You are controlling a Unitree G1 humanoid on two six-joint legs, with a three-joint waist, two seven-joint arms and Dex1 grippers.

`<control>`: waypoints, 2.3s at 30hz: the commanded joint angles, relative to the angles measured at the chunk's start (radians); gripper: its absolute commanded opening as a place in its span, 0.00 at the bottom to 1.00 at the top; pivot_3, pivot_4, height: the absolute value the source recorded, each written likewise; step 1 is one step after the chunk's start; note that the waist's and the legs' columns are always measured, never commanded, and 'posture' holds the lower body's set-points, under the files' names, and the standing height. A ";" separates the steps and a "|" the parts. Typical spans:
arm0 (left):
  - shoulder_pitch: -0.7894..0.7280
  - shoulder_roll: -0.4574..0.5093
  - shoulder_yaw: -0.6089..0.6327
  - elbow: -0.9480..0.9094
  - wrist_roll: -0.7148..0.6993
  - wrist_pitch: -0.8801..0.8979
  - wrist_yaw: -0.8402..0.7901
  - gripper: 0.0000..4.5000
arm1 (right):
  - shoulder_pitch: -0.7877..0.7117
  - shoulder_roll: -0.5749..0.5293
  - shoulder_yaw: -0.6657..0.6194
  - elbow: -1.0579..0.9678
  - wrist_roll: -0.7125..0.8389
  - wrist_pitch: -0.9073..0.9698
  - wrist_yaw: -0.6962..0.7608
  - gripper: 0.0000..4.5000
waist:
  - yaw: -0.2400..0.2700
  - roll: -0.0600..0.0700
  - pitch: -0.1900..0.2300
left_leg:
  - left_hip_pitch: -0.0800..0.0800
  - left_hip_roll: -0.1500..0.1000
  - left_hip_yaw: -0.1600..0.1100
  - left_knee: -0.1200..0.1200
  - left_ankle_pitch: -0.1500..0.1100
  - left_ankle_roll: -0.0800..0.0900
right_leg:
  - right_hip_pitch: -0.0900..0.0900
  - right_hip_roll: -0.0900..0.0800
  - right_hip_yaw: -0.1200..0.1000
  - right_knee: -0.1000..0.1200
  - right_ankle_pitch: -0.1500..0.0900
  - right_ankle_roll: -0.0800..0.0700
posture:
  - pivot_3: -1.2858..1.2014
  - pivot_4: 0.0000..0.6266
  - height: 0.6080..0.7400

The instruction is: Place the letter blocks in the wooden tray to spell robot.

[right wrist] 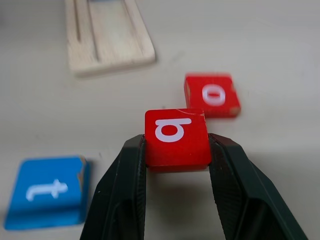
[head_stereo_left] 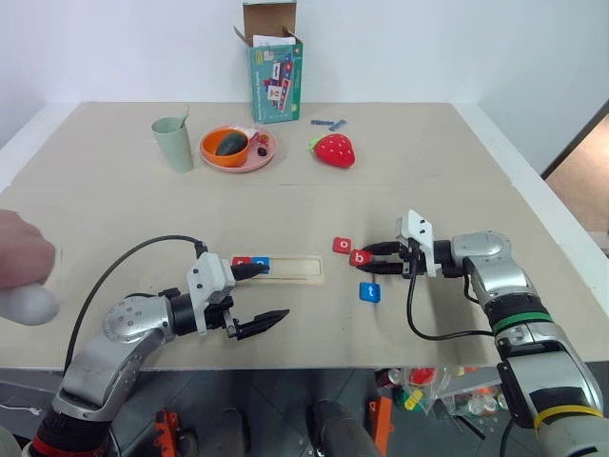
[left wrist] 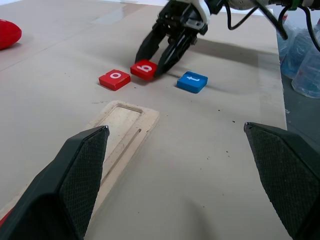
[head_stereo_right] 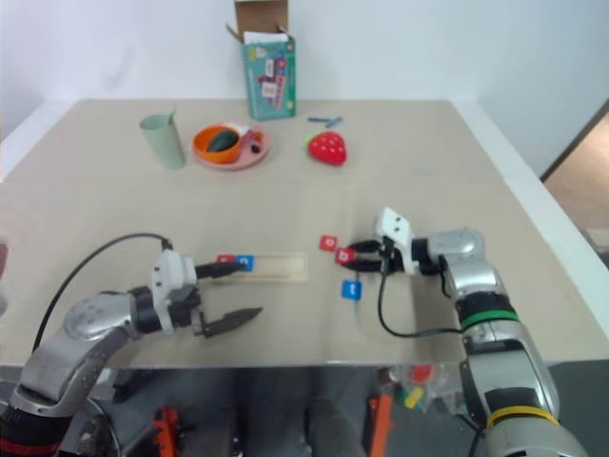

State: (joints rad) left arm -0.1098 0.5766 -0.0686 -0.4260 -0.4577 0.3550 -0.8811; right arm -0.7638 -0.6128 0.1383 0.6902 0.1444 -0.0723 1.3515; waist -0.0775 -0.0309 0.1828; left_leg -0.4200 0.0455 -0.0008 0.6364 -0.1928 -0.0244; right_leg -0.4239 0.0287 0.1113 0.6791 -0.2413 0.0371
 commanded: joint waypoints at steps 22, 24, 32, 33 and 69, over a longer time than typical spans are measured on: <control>0.029 -0.029 0.074 -0.001 -0.017 -0.043 0.048 1.00 | 0.038 0.019 -0.029 -0.311 0.086 0.156 -0.016 0.27 | 0.000 0.000 0.000 | 0.000 0.000 0.000 0.000 0.000 0.000 | 0.000 0.000 0.000 0.001 0.000 0.000 | 0.52 0.24 1.00; 0.040 -0.028 0.086 0.003 -0.014 -0.050 0.056 1.00 | 0.034 0.028 -0.019 -0.336 0.089 0.171 -0.014 0.27 | 0.000 0.000 0.000 | 0.000 0.000 0.000 0.000 0.000 0.000 | 0.000 0.000 0.000 0.001 0.000 0.000 | 0.52 0.24 1.00; 0.102 -0.052 0.170 0.013 -0.009 -0.081 0.124 1.00 | -0.014 0.149 0.107 -0.407 0.044 0.277 -0.039 0.27 | 0.000 0.000 0.000 | 0.001 0.001 -0.001 0.000 0.000 0.000 | -0.001 0.002 -0.001 0.002 -0.001 -0.002 | 0.52 0.24 1.00; 0.107 -0.054 0.173 0.015 -0.007 -0.083 0.128 1.00 | -0.025 0.166 0.125 -0.395 0.029 0.276 -0.048 0.27 | 0.000 0.000 0.000 | 0.000 0.001 -0.001 0.000 0.000 0.000 | -0.001 0.001 -0.002 0.002 0.000 -0.002 | 0.52 0.24 1.00; 0.169 -0.058 0.152 -0.022 0.013 -0.108 0.156 1.00 | -0.220 0.373 0.210 0.003 -0.161 0.218 -0.131 0.38 | -0.001 0.000 0.000 | 0.000 0.001 -0.001 0.000 0.000 -0.001 | -0.002 0.001 -0.002 0.002 0.000 -0.003 | 0.52 0.24 1.00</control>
State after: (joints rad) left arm 0.0643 0.5130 0.0775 -0.4095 -0.4433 0.2661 -0.7256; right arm -0.9598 -0.2449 0.3589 0.6863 -0.0126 0.1570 1.2256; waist -0.0785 -0.0309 0.1827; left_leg -0.4202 0.0469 -0.0020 0.6361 -0.1925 -0.0252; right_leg -0.4256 0.0298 0.1090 0.6811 -0.2417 0.0345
